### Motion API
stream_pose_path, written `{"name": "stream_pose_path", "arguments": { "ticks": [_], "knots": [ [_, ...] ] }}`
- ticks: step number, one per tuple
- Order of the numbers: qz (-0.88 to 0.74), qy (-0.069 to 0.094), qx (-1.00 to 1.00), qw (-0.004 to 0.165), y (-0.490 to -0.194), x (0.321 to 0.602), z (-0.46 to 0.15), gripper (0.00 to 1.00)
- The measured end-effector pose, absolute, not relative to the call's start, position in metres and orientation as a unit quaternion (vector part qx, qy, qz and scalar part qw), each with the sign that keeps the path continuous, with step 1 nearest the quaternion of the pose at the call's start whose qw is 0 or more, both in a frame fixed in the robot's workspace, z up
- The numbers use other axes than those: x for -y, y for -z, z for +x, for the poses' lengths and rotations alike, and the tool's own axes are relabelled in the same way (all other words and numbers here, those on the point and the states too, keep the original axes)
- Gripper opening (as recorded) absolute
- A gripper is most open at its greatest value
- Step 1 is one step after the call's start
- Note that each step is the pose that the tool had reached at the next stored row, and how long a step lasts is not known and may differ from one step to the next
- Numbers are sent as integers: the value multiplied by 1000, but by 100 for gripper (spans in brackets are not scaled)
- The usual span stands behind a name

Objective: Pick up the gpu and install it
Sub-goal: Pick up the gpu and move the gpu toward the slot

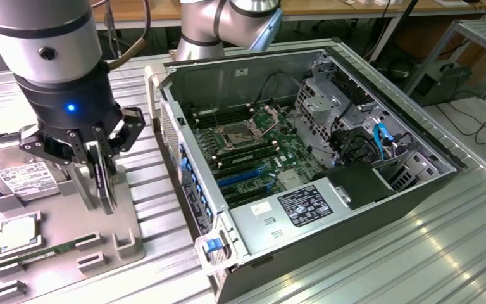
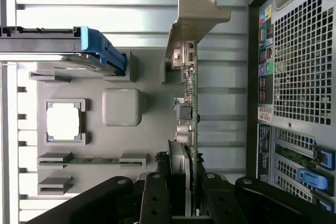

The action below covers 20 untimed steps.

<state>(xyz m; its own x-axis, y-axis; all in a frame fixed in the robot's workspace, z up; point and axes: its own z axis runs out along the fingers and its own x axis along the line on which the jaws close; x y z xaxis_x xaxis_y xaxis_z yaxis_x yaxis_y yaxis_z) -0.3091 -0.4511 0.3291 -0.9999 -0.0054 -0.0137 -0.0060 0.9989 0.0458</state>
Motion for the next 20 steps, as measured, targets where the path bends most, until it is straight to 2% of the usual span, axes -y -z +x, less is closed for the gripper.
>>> {"name": "stream_pose_path", "arguments": {
  "ticks": [20],
  "knots": [
    [-3,-23,-1000,8,-396,451,-309,28]
  ]
}}
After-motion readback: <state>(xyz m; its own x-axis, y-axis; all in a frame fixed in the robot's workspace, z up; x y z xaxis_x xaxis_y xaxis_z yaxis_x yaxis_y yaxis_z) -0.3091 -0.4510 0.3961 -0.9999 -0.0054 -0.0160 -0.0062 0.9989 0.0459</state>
